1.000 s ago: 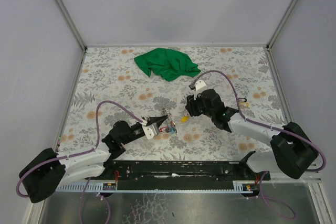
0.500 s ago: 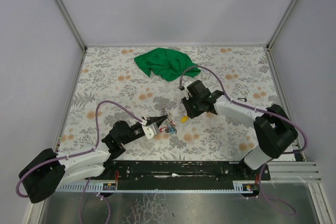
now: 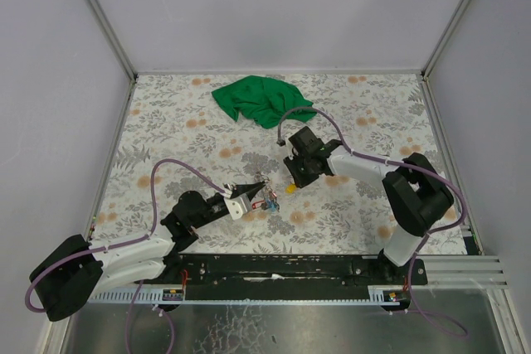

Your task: Put the keys on the keyring

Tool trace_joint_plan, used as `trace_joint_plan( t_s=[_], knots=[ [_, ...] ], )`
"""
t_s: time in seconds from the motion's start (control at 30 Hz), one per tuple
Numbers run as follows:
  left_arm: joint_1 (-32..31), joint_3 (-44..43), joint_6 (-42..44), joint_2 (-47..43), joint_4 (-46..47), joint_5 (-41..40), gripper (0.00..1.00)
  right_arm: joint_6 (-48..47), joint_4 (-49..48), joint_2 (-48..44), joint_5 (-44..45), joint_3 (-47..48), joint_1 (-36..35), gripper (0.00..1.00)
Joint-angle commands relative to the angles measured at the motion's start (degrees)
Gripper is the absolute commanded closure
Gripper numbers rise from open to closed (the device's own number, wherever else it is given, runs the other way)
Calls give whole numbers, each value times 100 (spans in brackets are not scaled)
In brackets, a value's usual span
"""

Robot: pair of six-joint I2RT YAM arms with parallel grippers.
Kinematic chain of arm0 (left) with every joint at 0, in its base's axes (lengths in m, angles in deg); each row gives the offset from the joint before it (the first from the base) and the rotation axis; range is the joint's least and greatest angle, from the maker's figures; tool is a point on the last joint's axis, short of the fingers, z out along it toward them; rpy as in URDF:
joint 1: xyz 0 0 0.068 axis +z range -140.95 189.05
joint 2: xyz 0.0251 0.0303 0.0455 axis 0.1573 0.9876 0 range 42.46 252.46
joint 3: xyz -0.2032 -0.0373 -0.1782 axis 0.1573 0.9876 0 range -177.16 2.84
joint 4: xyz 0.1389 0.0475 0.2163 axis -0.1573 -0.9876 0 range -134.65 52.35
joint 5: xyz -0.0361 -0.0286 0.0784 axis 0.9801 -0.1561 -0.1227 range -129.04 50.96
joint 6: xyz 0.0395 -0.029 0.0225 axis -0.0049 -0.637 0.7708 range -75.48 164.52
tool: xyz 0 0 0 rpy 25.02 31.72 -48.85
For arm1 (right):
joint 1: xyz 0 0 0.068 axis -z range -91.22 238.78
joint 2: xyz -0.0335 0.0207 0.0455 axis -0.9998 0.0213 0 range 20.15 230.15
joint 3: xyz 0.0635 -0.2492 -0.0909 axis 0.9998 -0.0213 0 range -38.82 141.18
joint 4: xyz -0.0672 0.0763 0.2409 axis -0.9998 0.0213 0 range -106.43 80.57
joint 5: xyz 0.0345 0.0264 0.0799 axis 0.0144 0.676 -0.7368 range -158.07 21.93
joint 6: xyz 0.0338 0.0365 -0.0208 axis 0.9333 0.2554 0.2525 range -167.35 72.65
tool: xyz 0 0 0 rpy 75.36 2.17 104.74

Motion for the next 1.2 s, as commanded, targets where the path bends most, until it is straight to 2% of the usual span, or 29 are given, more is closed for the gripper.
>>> trace_joint_plan(
  t_s=[0.0, 0.4, 0.97, 1.17],
  knots=[
    [28, -36, -21, -120, 499, -73, 100, -103, -130, 142, 38, 197, -33, 73],
    [30, -34, -28, -120, 506, -55, 100, -163, -436, 218, 192, -20, -33, 77],
    [29, -42, -45, -118, 498, -23, 100, -198, -377, 285, 211, -94, -33, 79],
    [30, -43, -60, -136, 500, -19, 100, -241, -370, 338, 219, -98, -33, 83]
  ],
)
